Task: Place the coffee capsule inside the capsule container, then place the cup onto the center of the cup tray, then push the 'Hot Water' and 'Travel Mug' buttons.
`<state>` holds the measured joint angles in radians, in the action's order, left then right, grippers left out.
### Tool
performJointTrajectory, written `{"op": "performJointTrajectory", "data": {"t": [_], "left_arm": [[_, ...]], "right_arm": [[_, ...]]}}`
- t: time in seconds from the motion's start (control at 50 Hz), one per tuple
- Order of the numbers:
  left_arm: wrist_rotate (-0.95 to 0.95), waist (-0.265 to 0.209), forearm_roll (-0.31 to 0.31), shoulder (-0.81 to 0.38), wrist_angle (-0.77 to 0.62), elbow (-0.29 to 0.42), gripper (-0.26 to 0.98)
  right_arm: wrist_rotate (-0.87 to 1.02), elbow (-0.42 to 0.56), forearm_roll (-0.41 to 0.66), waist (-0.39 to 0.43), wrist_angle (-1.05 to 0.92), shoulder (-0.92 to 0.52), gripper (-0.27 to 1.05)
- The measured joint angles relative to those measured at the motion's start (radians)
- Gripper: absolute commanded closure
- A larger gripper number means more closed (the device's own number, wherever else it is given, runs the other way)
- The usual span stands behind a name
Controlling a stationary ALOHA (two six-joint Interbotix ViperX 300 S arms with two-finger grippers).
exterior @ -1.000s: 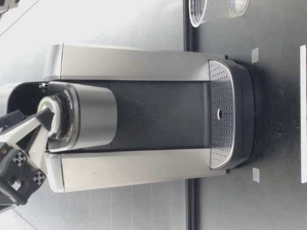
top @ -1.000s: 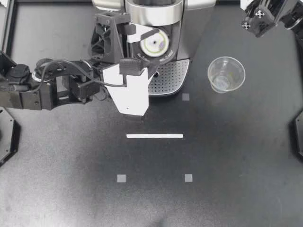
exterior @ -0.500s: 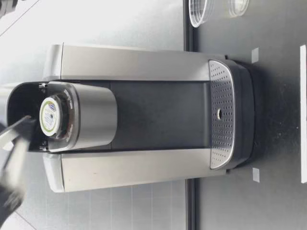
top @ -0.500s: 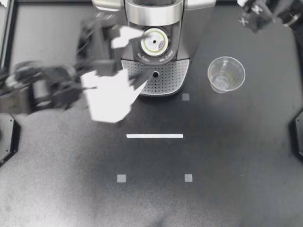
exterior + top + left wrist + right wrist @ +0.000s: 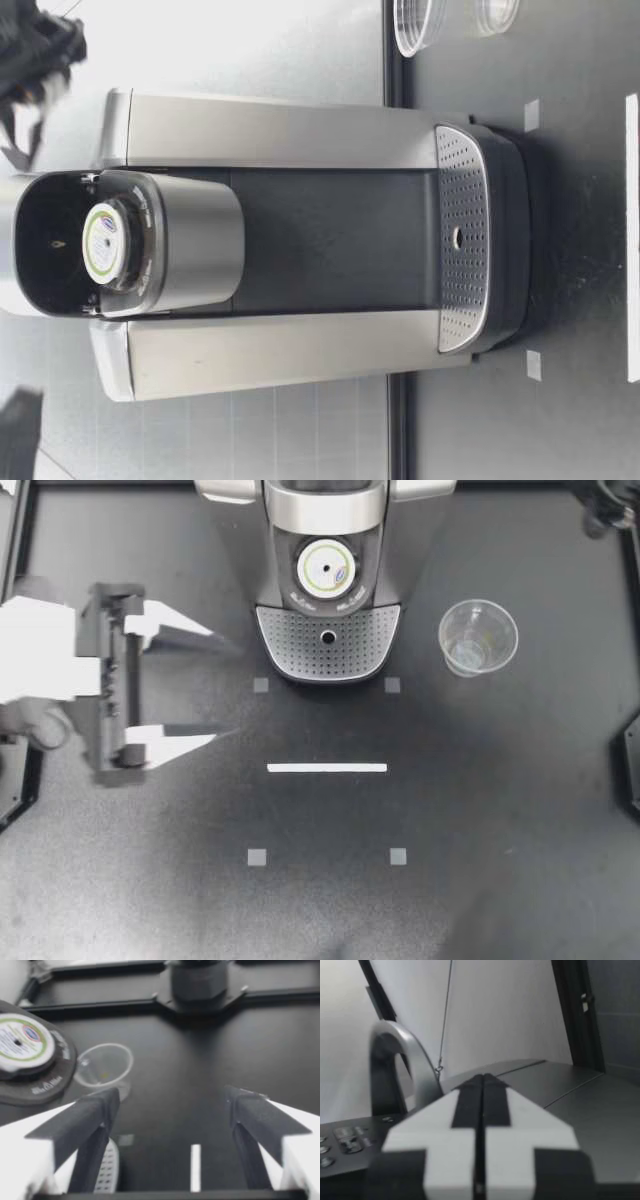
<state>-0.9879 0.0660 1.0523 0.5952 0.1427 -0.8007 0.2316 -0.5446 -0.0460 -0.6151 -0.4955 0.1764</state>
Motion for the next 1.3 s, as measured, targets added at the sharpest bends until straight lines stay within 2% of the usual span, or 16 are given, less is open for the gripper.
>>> {"op": "performJointTrajectory", "data": {"t": [0.18,0.58,1.08,1.3], "left_arm": [[-0.008,-0.012,0.0,0.049,-0.031,-0.031,-0.04],[-0.008,-0.021,0.0,0.058,-0.032,-0.034,-0.04],[-0.008,-0.023,0.0,0.06,-0.032,-0.04,-0.04],[-0.006,-0.023,0.0,0.06,-0.032,-0.041,-0.04]], "right_arm": [[0.0,0.031,0.002,0.006,0.005,-0.018,0.72],[0.002,0.031,0.009,0.058,0.032,0.006,0.72],[0.011,-0.087,0.02,0.218,0.031,0.083,0.72],[0.052,-0.115,0.02,0.242,0.025,0.074,0.72]]}}
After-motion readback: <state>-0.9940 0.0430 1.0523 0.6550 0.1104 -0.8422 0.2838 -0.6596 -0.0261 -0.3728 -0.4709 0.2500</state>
